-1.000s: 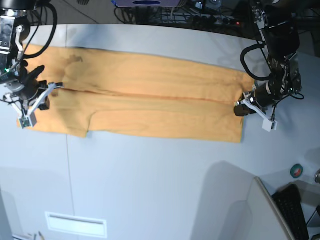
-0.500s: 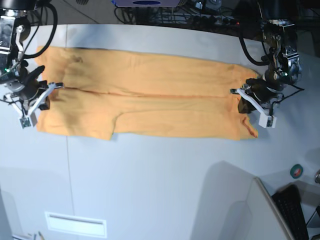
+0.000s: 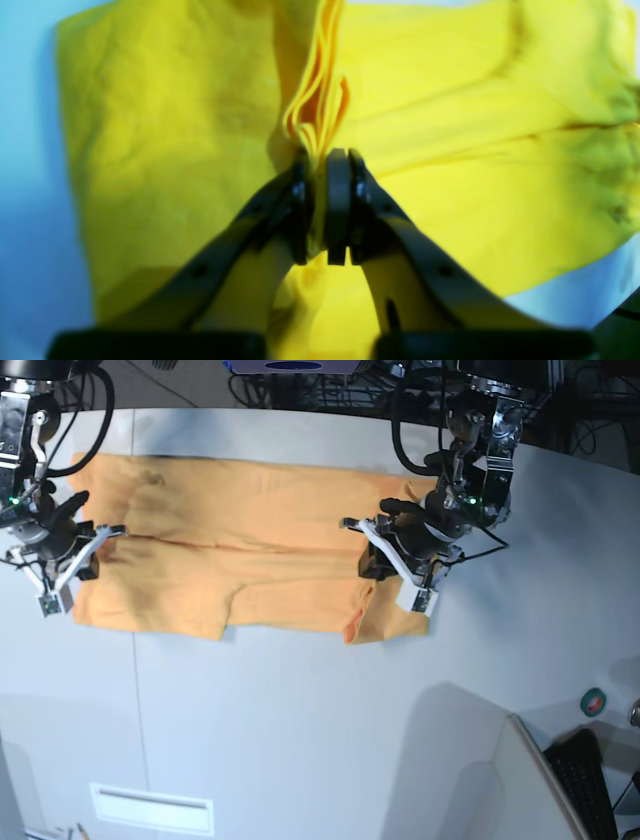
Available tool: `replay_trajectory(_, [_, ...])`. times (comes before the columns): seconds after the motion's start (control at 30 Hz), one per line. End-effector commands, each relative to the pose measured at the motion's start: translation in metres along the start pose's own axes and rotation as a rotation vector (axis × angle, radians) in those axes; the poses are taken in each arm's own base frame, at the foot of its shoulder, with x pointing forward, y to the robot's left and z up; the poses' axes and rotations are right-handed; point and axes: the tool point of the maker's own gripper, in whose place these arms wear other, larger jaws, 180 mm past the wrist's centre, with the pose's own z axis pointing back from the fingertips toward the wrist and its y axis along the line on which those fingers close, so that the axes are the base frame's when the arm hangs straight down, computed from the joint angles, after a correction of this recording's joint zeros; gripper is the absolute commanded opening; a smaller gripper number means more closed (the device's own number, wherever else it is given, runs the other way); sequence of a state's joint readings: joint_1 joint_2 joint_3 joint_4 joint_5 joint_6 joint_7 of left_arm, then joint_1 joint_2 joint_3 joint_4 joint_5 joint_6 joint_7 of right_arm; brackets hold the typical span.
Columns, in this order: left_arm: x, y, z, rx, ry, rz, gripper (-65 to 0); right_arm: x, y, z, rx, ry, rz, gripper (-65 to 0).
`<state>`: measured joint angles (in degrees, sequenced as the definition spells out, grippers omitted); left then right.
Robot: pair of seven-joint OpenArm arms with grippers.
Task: Layout the t-shirt on the table in an organized manner, then fold the t-shirt properly
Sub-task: 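Fold the strip end with the left gripper toward the right gripper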
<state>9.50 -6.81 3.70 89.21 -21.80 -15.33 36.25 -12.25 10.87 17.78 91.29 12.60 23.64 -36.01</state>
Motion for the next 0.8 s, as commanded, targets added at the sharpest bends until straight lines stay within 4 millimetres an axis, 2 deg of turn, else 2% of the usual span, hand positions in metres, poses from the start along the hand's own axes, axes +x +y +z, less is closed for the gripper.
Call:
replay_trajectory(0.0, [0.018,-0.008,-0.002,-0.024,-0.053,-0.006,-65.0,0.015,-0.005,0.003,-0.007,-0.048,0.012,-65.0])
replay_trajectory(0.2, [0.019,-0.047,-0.013,-0.107,-0.052,-0.018,-65.0,0.019,-0.005,0.003,-0.007,-0.055,0.011,-65.0])
replay_trajectory(0.27, [0.025,-0.060,-0.018,-0.134,-0.060,-0.026,-65.0,0.018,-0.005,0.002,-0.007,-0.053,0.011,-65.0])
replay_trajectory(0.5, [0.012,-0.066,-0.035,-0.152,0.011,0.006,-65.0,0.021,-0.006,0.002,-0.008,-0.058,0.011,-65.0])
replay_trajectory(0.77, [0.023,-0.077,-0.038,-0.172,0.009,0.007,-65.0,0.021,-0.006,0.002,-0.008,-0.059,0.011,-65.0])
